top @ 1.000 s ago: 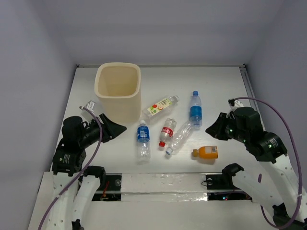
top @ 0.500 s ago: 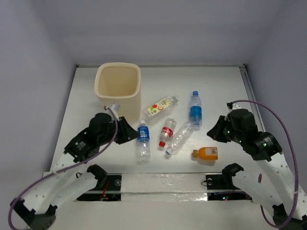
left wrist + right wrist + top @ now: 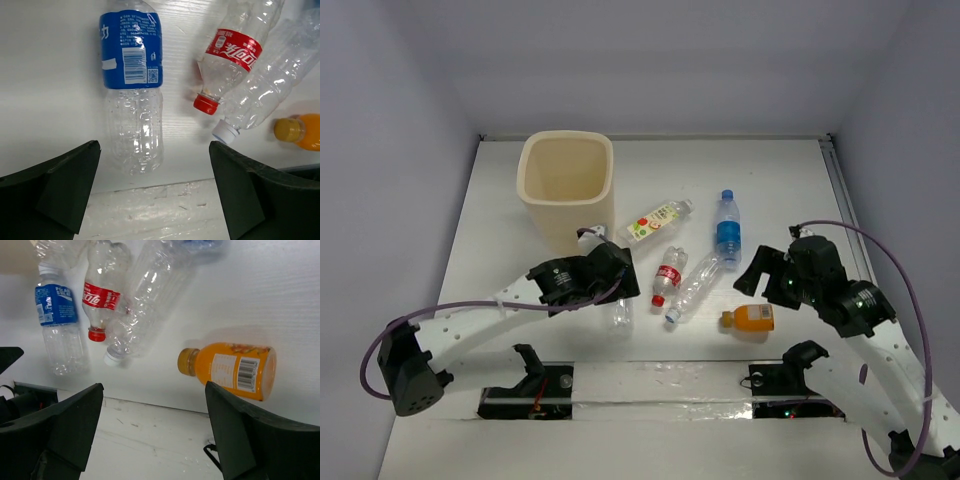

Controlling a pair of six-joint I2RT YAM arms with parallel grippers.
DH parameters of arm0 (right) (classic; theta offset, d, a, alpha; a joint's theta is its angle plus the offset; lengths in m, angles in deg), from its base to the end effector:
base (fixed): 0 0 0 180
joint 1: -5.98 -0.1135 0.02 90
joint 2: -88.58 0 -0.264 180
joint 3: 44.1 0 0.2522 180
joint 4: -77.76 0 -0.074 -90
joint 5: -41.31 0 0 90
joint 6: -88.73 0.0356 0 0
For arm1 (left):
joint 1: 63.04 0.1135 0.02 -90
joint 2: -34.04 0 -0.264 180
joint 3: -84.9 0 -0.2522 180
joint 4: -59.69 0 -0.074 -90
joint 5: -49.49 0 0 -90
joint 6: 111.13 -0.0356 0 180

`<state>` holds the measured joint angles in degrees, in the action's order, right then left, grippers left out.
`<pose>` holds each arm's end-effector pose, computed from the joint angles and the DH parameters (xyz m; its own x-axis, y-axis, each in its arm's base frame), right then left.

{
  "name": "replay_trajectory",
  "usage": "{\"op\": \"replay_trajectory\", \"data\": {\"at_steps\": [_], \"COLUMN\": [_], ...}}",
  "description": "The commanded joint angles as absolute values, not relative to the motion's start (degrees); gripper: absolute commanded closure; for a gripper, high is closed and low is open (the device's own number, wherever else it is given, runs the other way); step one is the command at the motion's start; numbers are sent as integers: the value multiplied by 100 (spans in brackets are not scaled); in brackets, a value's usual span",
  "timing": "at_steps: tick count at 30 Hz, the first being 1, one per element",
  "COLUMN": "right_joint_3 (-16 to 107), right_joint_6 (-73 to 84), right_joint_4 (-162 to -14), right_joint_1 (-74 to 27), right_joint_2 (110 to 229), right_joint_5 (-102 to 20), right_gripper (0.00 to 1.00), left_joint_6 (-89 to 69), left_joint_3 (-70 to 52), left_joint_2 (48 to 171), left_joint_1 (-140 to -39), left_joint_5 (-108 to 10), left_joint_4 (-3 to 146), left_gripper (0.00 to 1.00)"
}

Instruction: Put the plastic bottles in the bin

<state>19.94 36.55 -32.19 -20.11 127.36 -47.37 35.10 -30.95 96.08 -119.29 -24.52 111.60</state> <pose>0.1075 0.0535 0.3093 -0.7784 0.3014 -0.5507 0.0291 0.8936 0.4480 0.1293 -0.1759 0.2733 -0.8182 -0.2138 -0.5337 0.0366 0.9070 -0.4196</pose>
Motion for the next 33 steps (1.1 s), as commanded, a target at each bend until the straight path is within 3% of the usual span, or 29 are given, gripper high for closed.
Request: {"op": "replay_trajectory", "data": {"at_steps": [1, 3, 14, 33], "right_joint_3": [1757, 1721, 1027, 816], "right_joint_6": [4283, 4469, 5972, 7826], "right_joint_4": [-3092, -3004, -2450, -2134], "right_joint_1": [-2048, -2048, -2048, -2048], "right_joint_2": [12541, 12427, 11873, 11908], "right_joint_5": [-4852, -4852, -5317, -5669], "right_gripper": [10, 0, 0, 0], "left_joint_6": [3662, 3592, 2538, 1755], "left_joint_3": [-3133, -3238, -3951, -4635], "left_joint_2": [9776, 9890, 10092, 10383], "left_joint_1": [-11955, -11955, -11024, -10619], "left_joint_5": [-1898, -1915, -2381, -2917], "left_joint_4": [11230, 11037, 9648, 8505], "left_gripper": [10, 10, 5, 4]}}
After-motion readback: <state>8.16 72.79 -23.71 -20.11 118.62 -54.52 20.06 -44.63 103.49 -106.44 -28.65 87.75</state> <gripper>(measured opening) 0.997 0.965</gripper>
